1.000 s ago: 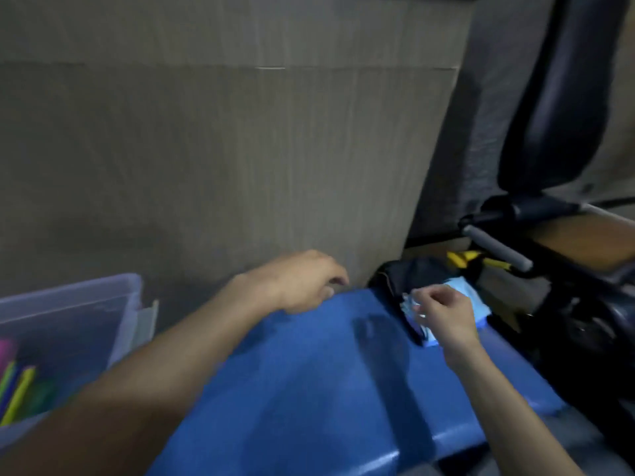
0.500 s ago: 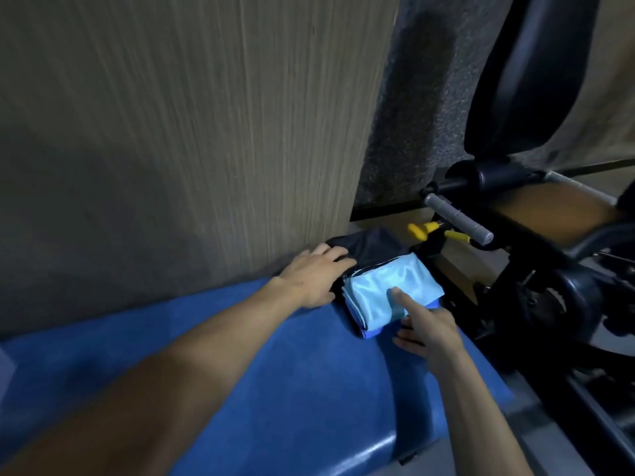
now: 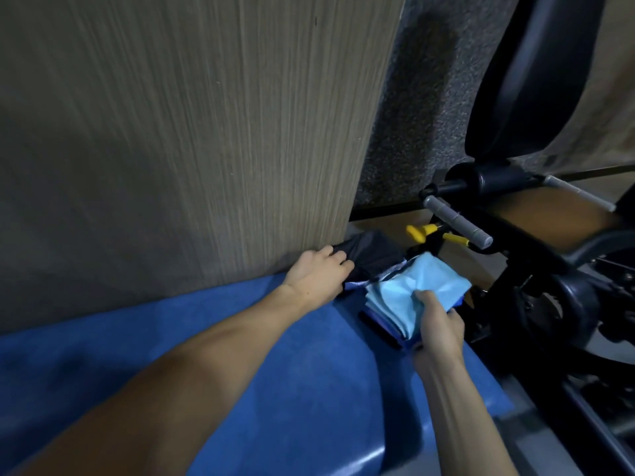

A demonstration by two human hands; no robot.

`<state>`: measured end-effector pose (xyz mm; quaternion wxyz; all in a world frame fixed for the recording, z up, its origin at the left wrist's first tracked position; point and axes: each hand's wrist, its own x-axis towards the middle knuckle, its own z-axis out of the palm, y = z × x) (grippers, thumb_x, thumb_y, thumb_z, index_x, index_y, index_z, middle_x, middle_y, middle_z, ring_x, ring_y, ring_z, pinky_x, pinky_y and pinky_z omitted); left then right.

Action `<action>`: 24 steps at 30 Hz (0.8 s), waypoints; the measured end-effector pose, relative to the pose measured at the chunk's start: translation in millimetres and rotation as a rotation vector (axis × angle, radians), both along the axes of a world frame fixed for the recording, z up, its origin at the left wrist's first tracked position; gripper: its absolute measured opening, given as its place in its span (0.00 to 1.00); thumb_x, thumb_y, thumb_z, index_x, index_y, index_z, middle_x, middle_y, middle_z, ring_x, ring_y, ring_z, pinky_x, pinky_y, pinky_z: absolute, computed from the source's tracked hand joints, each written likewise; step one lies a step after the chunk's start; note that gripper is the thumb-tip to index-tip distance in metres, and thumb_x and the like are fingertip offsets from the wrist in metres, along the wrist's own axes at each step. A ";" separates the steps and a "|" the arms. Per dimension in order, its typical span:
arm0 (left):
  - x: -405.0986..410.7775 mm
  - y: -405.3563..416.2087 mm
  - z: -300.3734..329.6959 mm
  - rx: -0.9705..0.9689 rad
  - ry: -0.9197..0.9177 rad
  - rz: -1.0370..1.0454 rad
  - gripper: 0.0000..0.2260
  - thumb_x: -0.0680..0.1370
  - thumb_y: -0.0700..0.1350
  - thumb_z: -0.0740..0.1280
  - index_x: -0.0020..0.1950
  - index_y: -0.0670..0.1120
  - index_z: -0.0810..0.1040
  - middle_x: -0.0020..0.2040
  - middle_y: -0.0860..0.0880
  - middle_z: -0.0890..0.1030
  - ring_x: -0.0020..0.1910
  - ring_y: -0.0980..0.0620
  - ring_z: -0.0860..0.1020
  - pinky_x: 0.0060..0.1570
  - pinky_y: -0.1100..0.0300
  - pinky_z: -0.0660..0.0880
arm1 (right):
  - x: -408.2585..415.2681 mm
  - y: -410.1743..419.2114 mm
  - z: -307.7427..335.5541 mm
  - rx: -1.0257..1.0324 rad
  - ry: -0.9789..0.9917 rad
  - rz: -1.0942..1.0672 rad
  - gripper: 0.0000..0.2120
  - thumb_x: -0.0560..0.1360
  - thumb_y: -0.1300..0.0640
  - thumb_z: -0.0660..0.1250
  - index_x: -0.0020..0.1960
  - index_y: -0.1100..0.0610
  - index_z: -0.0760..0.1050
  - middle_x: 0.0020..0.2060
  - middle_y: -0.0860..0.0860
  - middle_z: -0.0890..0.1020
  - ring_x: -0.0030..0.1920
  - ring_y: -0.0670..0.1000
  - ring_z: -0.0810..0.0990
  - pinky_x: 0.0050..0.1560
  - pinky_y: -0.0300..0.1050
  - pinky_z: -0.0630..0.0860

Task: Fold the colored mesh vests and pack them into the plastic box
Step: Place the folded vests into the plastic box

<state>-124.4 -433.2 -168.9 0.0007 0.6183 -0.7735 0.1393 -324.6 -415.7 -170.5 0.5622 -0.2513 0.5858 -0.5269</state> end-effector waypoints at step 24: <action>2.2 140.6 0.7 0.251 0.886 0.271 0.19 0.80 0.43 0.65 0.71 0.52 0.75 0.75 0.45 0.69 0.73 0.42 0.67 0.68 0.54 0.68 | 42.6 77.9 11.1 0.151 0.437 0.332 0.36 0.75 0.41 0.67 0.72 0.65 0.69 0.67 0.62 0.75 0.61 0.64 0.78 0.51 0.52 0.76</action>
